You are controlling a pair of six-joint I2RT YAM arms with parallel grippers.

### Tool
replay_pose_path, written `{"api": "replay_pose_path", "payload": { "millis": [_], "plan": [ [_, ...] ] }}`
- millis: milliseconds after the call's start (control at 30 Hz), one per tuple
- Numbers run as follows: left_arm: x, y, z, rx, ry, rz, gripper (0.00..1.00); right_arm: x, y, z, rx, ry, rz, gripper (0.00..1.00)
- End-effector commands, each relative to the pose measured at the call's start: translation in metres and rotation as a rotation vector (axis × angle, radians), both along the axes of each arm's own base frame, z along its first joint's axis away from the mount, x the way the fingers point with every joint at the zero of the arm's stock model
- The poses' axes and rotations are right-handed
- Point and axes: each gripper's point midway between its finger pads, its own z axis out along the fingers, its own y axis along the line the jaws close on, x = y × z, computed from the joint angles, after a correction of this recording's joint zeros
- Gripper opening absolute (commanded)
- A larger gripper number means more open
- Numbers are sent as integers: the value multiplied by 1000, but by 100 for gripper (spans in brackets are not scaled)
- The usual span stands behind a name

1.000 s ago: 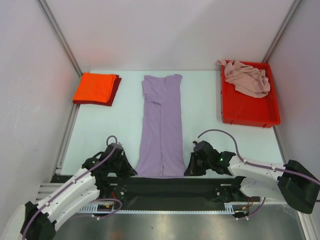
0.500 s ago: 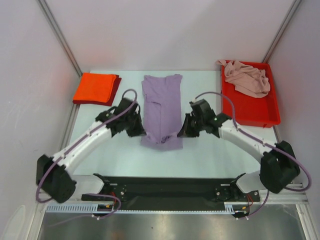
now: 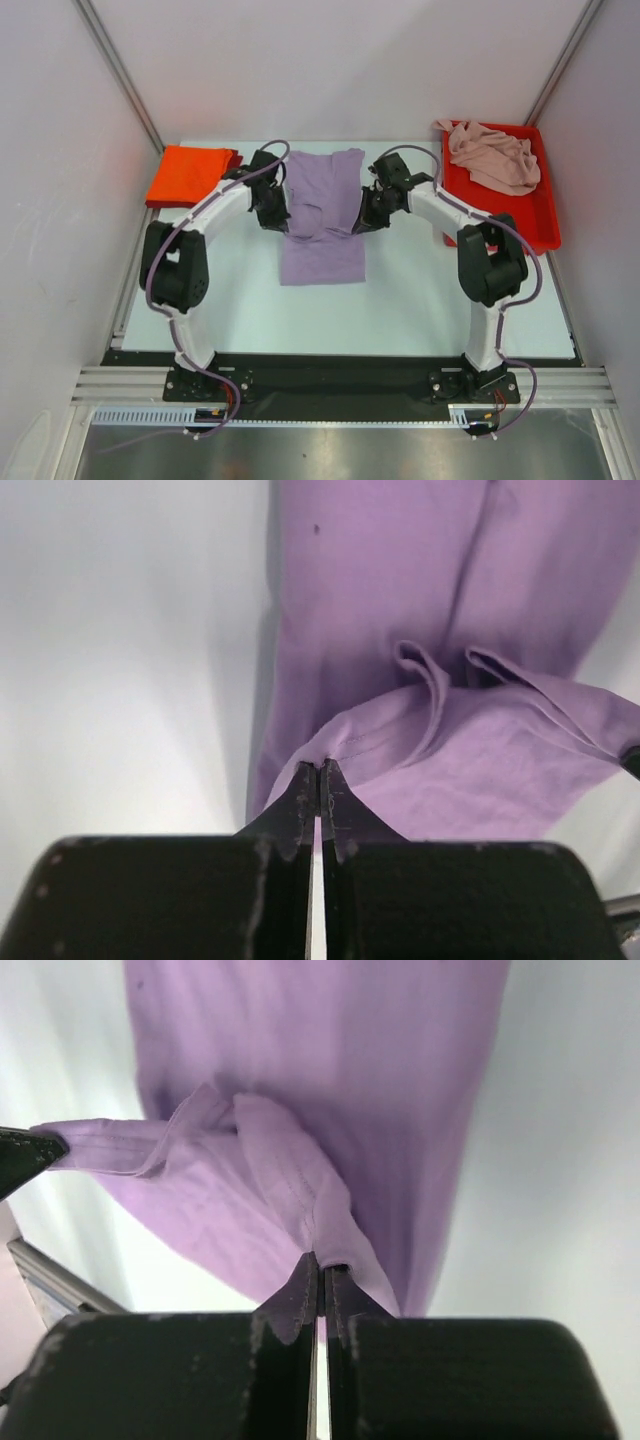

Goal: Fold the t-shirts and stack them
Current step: Fold the tshirt

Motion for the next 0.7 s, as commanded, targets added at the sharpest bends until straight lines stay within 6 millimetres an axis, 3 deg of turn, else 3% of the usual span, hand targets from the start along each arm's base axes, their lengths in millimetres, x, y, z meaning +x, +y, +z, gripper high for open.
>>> {"api": "replay_pose_path", "payload": {
  "millis": [0, 100, 433, 667],
  "plan": [
    [24, -8, 5, -22, -40, -60, 0, 15, 1, -2, 6, 4, 39, 0],
    [36, -12, -3, -31, -28, -68, 0, 25, 2, -6, 5, 3, 37, 0],
    [73, -16, 3, -83, -48, -35, 0, 62, 1, 6, 38, -32, 27, 0],
    [87, -11, -12, -76, -23, -15, 0, 76, -1, -20, 42, 1, 19, 0]
  ]
}}
